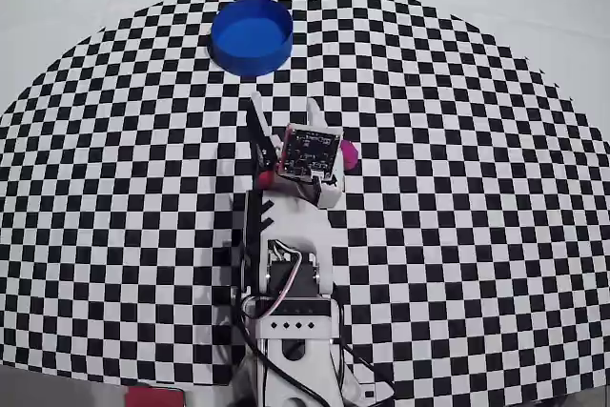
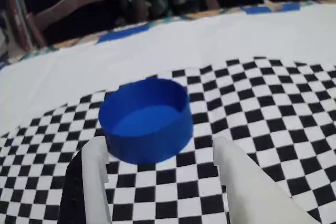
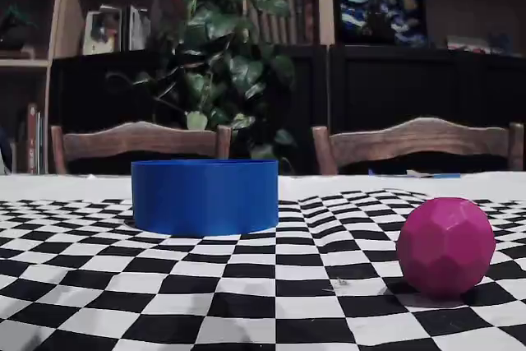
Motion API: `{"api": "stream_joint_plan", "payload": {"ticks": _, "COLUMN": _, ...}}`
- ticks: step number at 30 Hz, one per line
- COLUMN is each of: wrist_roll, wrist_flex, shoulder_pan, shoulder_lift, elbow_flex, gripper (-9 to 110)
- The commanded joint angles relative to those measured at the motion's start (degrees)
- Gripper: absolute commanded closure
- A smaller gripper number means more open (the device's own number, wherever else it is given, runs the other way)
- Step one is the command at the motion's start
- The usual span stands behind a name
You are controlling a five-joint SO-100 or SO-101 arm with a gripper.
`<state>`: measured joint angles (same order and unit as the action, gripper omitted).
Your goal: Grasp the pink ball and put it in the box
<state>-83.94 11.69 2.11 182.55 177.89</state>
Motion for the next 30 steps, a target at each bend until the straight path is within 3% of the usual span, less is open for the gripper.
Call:
{"api": "stream_joint_plan", "payload": {"ticks": 1, "wrist_roll": -2.7, "wrist_flex": -1.5, "shoulder_pan": 0.7, "shoulder_lift": -0.7, "elbow_flex": 0.4, "gripper": 79}}
{"api": "stream_joint_plan", "payload": {"ticks": 13, "wrist_roll": -10.4, "wrist_flex": -3.0, "shoulder_pan": 1.7, "shoulder_lift": -1.5, "elbow_flex": 0.4, "gripper": 79}}
{"api": "stream_joint_plan", "payload": {"ticks": 30, "wrist_roll": -10.8, "wrist_flex": -3.3, "shoulder_pan": 1.7, "shoulder_lift": -1.5, "elbow_flex": 0.4, "gripper": 75}}
